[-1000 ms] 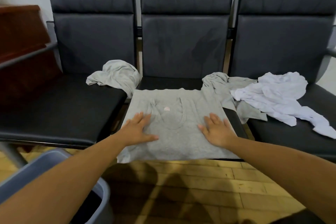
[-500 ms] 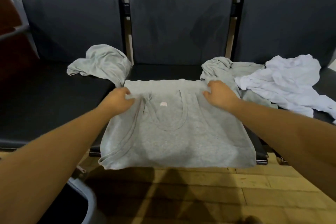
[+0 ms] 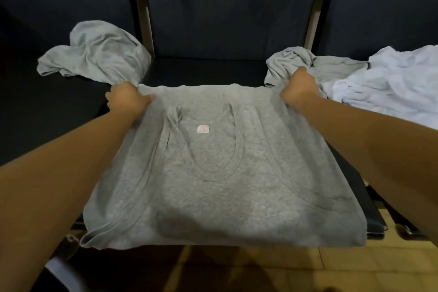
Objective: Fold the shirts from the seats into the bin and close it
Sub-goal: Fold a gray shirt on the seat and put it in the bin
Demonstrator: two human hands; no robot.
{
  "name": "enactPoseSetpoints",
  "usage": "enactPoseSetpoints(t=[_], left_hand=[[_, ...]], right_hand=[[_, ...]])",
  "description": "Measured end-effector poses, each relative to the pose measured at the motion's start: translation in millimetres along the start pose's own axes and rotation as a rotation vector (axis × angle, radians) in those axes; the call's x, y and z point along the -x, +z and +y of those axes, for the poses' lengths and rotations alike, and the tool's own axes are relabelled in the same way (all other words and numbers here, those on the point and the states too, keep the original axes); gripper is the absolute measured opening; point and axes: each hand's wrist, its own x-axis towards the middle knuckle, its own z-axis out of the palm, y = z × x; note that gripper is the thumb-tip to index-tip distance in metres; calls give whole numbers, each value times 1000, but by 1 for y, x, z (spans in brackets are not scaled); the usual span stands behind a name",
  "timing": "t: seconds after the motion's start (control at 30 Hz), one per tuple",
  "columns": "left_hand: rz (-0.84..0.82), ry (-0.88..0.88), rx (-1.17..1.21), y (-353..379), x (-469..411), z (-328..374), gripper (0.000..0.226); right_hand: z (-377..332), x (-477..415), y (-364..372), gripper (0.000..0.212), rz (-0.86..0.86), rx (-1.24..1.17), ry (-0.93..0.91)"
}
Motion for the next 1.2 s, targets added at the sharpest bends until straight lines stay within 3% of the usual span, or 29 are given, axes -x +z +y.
enactPoseSetpoints(t=[0.1,0.2,0.33,0.47,0.57,0.7,0.83,0.97,1.07,1.2], left_hand=[[-4,96,122,1,0,6,32],[25,60,316,-3,0,13,17],[18,-106,672,-18,-11,18,15],[-34,-114,892,-39,-16,24,27],[-47,-50,897,-61,-17,33,33],[74,-9,915,-89,-30,38,32],[64,98,890,-105,0,45,7],[51,182,751,-115,39,34,15],[-60,152,694,-123,75,18,14],[-340,12,845,-131,112,-8,15]], right_hand=[[2,-11,-1,17,-7,19,-28],[2,-15,-8,36,-41,-17,-42],[1,-11,-20,22,-101,-536,82],[-4,-13,-36,17,-56,-836,3],[-13,-14,-53,9,50,-978,18],[-24,-11,-73,7,134,-1087,-96],[-16,1,-84,11,125,-1097,-102],[3,26,-88,15,84,-1087,-49],[21,53,-90,18,29,-1095,-18],[46,86,-90,9,-90,-1116,65]])
